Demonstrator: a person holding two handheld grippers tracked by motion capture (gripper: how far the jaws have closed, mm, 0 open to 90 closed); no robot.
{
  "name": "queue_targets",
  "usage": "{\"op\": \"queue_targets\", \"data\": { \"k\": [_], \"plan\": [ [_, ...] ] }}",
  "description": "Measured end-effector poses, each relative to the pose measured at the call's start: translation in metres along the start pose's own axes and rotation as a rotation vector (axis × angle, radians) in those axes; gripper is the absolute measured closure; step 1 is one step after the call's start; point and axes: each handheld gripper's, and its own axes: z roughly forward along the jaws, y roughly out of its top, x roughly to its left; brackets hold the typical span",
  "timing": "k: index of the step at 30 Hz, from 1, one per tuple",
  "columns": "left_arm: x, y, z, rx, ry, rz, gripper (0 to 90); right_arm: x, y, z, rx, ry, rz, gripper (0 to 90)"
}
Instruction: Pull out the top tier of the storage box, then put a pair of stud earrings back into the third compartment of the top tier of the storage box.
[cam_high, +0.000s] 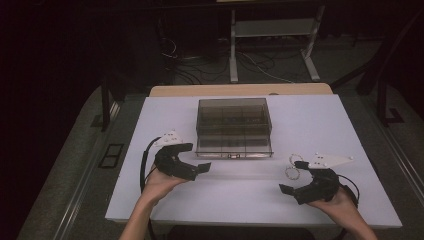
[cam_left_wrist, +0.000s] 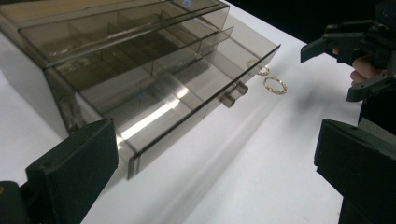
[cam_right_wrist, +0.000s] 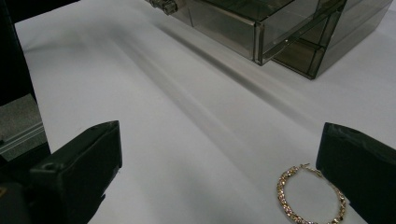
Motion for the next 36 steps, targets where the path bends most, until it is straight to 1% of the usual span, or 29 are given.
{"op": "queue_targets", "data": {
  "k": [2, 7, 8, 9, 15, 21, 28, 32, 34, 35, 36],
  "plan": [
    [0.000, -0.004, -0.002, -0.002, 0.009, -0.003, 0.0, 0.000, 0.000, 0.000, 0.000, 0.000, -0.001, 0.0],
    [-0.001, -0.015, -0.004, -0.002, 0.014, -0.012, 0.0, 0.000, 0.000, 0.000, 0.001, 0.000, 0.000, 0.0],
    [-0.001, -0.020, -0.004, 0.001, 0.013, -0.015, 0.0, 0.000, 0.000, 0.000, 0.001, -0.001, 0.000, 0.0],
    [-0.001, -0.020, -0.004, 0.001, 0.013, -0.015, 0.0, 0.000, 0.000, 0.000, 0.001, -0.001, 0.000, 0.0],
    [-0.003, -0.033, -0.005, 0.004, 0.016, -0.023, 0.0, 0.000, 0.000, -0.001, 0.000, -0.002, 0.001, 0.0],
    [-0.003, -0.048, -0.008, -0.006, 0.044, -0.033, 0.0, 0.000, 0.000, -0.001, -0.001, -0.003, 0.002, 0.0],
    [-0.003, -0.054, -0.011, -0.027, 0.068, -0.036, 0.0, -0.004, 0.002, -0.002, 0.023, -0.008, -0.007, 0.0],
    [-0.002, -0.055, -0.011, -0.032, 0.073, -0.040, 0.0, -0.009, 0.005, -0.005, 0.049, -0.016, -0.003, 0.0],
    [-0.002, -0.056, -0.011, -0.031, 0.073, -0.038, 0.0, -0.011, 0.008, -0.007, 0.056, -0.014, 0.004, 0.0],
    [-0.003, -0.057, -0.011, -0.029, 0.069, -0.032, 0.0, -0.015, 0.010, -0.009, 0.062, -0.015, 0.011, 0.0],
    [-0.003, -0.057, -0.011, -0.029, 0.069, -0.032, 0.0, -0.015, 0.010, -0.009, 0.062, -0.015, 0.011, 0.0]
  ]
}}
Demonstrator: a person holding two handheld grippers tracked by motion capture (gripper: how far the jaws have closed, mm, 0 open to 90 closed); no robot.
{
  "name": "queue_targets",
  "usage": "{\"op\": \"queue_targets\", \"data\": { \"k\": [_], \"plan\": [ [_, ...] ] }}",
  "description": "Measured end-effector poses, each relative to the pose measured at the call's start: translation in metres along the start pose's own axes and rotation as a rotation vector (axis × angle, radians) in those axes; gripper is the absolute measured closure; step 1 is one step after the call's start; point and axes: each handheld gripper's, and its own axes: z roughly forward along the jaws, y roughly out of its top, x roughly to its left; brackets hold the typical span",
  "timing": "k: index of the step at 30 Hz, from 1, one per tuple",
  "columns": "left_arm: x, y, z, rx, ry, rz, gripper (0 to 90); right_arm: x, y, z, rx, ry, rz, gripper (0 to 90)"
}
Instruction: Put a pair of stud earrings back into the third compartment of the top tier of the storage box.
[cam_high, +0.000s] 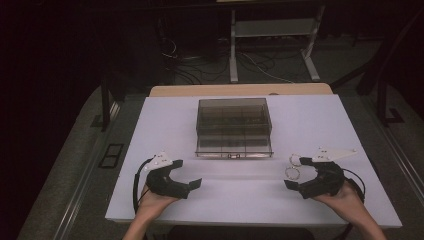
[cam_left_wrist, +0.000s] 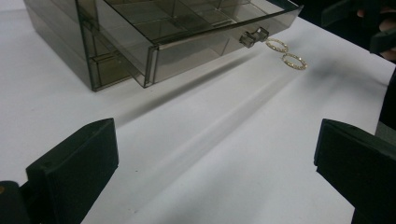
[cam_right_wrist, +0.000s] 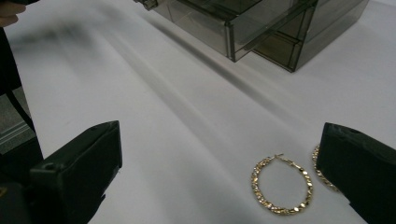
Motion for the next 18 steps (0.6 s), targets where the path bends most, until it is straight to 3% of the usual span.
{"op": "queue_targets", "data": {
  "k": [6, 18],
  "plan": [
    [-0.002, 0.000, 0.002, 0.010, 0.003, 0.029, 0.0, -0.009, 0.005, -0.004, 0.008, -0.002, 0.010, 0.0],
    [0.000, 0.000, 0.003, -0.001, 0.002, 0.012, 0.0, -0.024, 0.012, -0.005, 0.035, 0.010, 0.043, 0.0]
  ]
}}
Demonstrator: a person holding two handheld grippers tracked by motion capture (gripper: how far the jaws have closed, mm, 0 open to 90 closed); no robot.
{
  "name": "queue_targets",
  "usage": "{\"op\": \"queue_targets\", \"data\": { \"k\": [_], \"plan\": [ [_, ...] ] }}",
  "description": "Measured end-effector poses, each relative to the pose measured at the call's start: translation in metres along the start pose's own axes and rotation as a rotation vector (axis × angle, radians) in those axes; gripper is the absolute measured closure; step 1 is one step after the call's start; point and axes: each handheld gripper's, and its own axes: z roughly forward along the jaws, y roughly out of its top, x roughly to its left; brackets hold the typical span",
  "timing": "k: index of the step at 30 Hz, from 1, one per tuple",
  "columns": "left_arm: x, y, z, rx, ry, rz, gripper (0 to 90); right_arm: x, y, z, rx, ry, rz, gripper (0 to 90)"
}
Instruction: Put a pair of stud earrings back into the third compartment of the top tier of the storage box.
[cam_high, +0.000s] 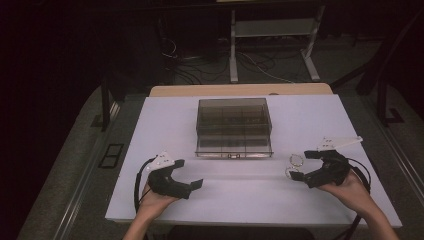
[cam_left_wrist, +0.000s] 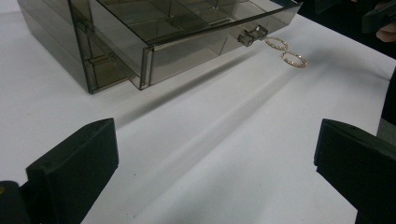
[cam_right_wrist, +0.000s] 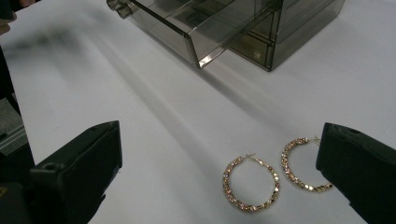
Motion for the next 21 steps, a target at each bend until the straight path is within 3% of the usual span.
{"op": "queue_targets", "data": {
  "k": [14, 21],
  "plan": [
    [0.004, 0.000, 0.000, -0.019, -0.008, -0.010, 0.0, -0.014, 0.000, 0.016, 0.082, 0.029, 0.020, 0.0],
    [0.005, 0.000, 0.000, -0.020, -0.011, -0.007, 0.0, -0.015, -0.003, 0.022, 0.114, 0.008, 0.003, 4.0]
  ]
}}
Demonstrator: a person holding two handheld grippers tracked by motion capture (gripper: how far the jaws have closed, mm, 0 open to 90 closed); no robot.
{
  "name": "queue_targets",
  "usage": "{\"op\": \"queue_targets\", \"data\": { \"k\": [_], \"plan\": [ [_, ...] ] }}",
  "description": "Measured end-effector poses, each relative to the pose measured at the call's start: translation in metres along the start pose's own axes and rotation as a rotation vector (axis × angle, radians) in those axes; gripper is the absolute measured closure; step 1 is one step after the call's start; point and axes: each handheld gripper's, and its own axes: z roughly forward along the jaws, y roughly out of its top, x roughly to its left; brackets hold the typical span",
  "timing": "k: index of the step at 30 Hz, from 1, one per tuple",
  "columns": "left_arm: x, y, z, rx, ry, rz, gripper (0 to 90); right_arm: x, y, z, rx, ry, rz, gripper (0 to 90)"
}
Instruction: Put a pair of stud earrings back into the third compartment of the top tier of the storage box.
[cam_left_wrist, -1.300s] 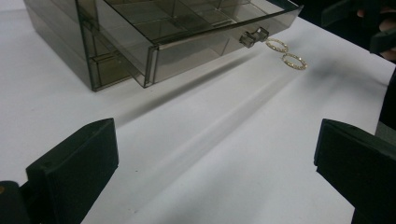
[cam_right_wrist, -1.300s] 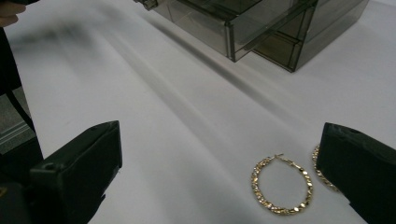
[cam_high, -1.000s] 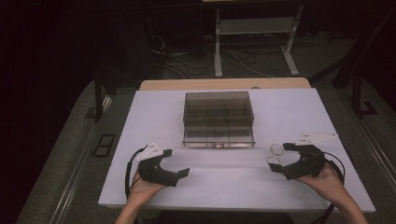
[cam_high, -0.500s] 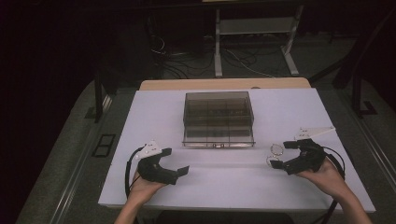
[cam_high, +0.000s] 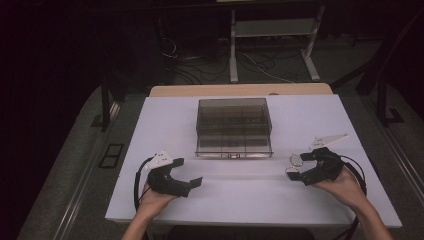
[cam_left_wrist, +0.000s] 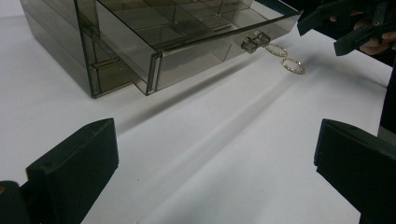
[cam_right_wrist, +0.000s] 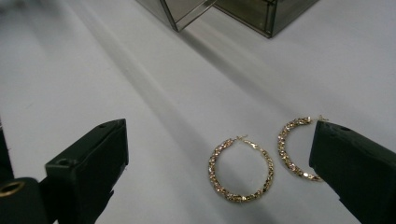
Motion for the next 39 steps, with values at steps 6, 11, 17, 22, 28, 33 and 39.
{"op": "queue_targets", "data": {
  "k": [6, 11, 17, 22, 28, 33, 39],
  "plan": [
    [0.001, -0.001, -0.002, -0.012, 0.003, -0.008, 0.0, 0.004, 0.000, 0.008, 0.034, -0.007, -0.040, 13.2],
    [0.001, 0.000, -0.002, -0.019, 0.001, -0.012, 0.0, 0.005, -0.001, 0.015, 0.048, -0.012, -0.049, 13.9],
    [0.001, 0.000, 0.000, -0.009, -0.010, -0.009, 0.0, 0.005, -0.003, 0.018, 0.065, -0.011, -0.050, 14.3],
    [0.000, -0.001, 0.000, -0.007, -0.009, -0.004, 0.0, 0.006, -0.003, 0.019, 0.073, 0.001, -0.056, 18.3],
    [0.000, -0.001, 0.001, -0.011, -0.011, -0.008, 0.0, 0.007, -0.006, 0.022, 0.092, 0.007, -0.069, 22.6],
    [0.000, -0.001, 0.002, -0.006, -0.014, -0.007, 0.0, 0.009, -0.006, 0.023, 0.101, 0.021, -0.080, 25.5],
    [0.000, -0.001, 0.002, -0.004, -0.015, -0.002, 0.0, 0.009, -0.008, 0.023, 0.114, 0.050, -0.090, 39.5]
  ]
}}
